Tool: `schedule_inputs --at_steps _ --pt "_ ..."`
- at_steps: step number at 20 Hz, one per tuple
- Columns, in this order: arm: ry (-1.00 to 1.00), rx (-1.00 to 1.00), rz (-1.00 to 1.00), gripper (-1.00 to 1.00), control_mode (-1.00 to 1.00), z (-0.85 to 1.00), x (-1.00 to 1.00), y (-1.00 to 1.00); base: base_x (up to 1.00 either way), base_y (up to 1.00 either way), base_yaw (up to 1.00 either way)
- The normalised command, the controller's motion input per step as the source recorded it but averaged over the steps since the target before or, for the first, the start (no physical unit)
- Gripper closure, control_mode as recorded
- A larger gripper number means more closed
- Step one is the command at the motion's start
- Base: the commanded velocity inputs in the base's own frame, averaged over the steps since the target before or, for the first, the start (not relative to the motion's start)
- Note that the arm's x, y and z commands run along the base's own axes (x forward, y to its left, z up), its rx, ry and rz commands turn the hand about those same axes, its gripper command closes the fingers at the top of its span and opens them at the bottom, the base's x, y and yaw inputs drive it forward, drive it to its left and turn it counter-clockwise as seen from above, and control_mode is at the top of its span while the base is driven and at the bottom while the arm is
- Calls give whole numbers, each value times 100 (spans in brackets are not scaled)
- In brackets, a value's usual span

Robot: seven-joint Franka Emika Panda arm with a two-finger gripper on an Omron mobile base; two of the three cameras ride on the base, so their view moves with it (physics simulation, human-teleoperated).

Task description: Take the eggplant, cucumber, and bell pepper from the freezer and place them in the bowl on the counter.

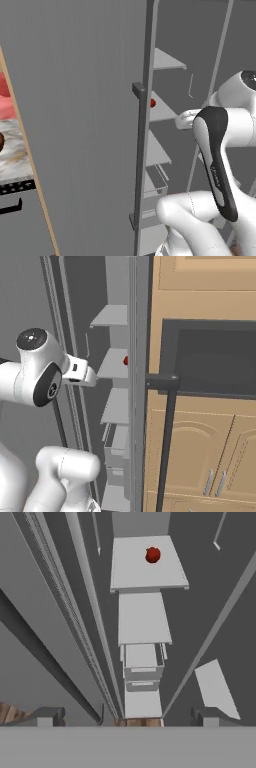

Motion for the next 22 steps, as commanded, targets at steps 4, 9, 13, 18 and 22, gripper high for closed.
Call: schedule_inputs --at_steps 4,9,13,18,22 --pt "-8 0 0 -100 -100 -39 17 -1 0 0 0" --pt "-4 0 0 -100 -100 -24 34 0 0 0 0" --pt "0 1 -1 -100 -100 -5 52 0 0 0 0" --pt "0 4 -1 -100 -100 0 45 -10 0 0 0" --pt "0 7 0 -100 -100 0 34 -27 0 0 0"
